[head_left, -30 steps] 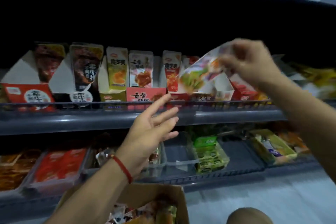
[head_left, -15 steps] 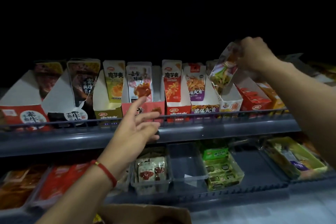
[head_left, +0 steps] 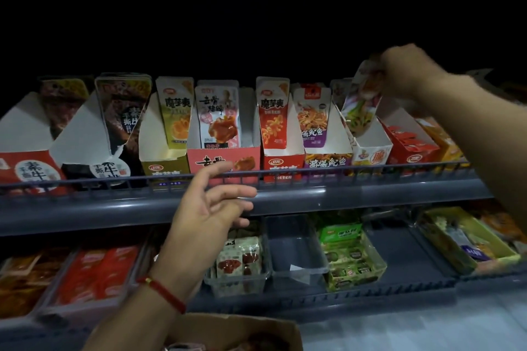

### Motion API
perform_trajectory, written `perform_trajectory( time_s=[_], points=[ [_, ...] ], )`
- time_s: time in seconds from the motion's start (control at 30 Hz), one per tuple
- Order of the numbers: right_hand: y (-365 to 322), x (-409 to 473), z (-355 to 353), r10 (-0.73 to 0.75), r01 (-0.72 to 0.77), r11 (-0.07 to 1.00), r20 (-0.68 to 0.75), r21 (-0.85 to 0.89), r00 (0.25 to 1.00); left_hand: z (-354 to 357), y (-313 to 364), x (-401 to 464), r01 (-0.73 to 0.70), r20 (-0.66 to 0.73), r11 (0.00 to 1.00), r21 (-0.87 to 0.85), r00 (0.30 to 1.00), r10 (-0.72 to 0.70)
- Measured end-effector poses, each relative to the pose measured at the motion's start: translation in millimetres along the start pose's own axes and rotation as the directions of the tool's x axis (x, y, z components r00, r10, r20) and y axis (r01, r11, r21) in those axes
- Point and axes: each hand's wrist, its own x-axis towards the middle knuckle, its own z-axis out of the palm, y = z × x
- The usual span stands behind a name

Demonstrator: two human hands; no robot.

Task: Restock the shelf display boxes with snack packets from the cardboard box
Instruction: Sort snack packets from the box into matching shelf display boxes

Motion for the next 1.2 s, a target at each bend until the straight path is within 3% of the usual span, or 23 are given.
perform_trajectory(
  time_s=[0.43,0.63,0.73,0.83,0.9,0.97,1.0,1.07,1.13,1.2],
  points=[
    [-15.0,2.7,68.5,-0.091,0.084,0.992,-0.086,-0.090,0.992,-6.7,-14.9,-3.9,0.010,0.025,0.993,0.116,1.000,-0.013],
    [-14.2,-14.4,61.0,-0.097,0.100,0.995,-0.182,0.009,0.979,-40.1,-32.4,-25.8,0.022,0.090,0.959,0.283,0.995,-0.050],
    [-23.5,-43.1,46.0,-0.177,0.196,0.980,-0.265,0.044,0.948,-71.4,-44.7,-41.5,0.066,0.163,0.907,0.415,0.976,-0.145],
    [-50.1,-91.5,33.8,-0.302,0.371,0.920,-0.377,0.124,0.875,-104.8,-60.1,-55.3,0.017,0.303,0.808,0.589,0.922,-0.240],
    [-82.1,-134.1,28.9,-0.423,0.492,0.839,-0.290,0.232,0.858,-127.4,-85.8,-61.1,-0.163,0.367,0.648,0.744,0.910,-0.193],
    [-123.4,-178.9,37.6,-0.568,0.541,0.784,0.002,0.304,0.823,-148.2,-110.6,-64.8,-0.334,0.409,0.372,0.866,0.901,-0.145],
    [-144.6,-200.7,48.7,-0.615,0.551,0.779,0.195,0.299,0.764,-154.7,-121.1,-68.5,-0.316,0.412,0.338,0.886,0.872,-0.265],
    [-182.1,-241.8,81.9,-0.624,0.576,0.769,0.525,0.278,0.579,-160.9,-135.9,-80.5,-0.250,0.426,0.394,0.884,0.778,-0.462],
    [-208.4,-277.2,118.4,-0.591,0.594,0.745,0.715,0.304,0.375,-160.8,-143.3,-90.0,-0.283,0.452,0.377,0.882,0.735,-0.506],
    [-225.8,-304.8,151.9,-0.565,0.598,0.722,0.794,0.347,0.222,-156.7,-151.9,-96.3,-0.325,0.462,0.337,0.884,0.714,-0.526]
  ],
)
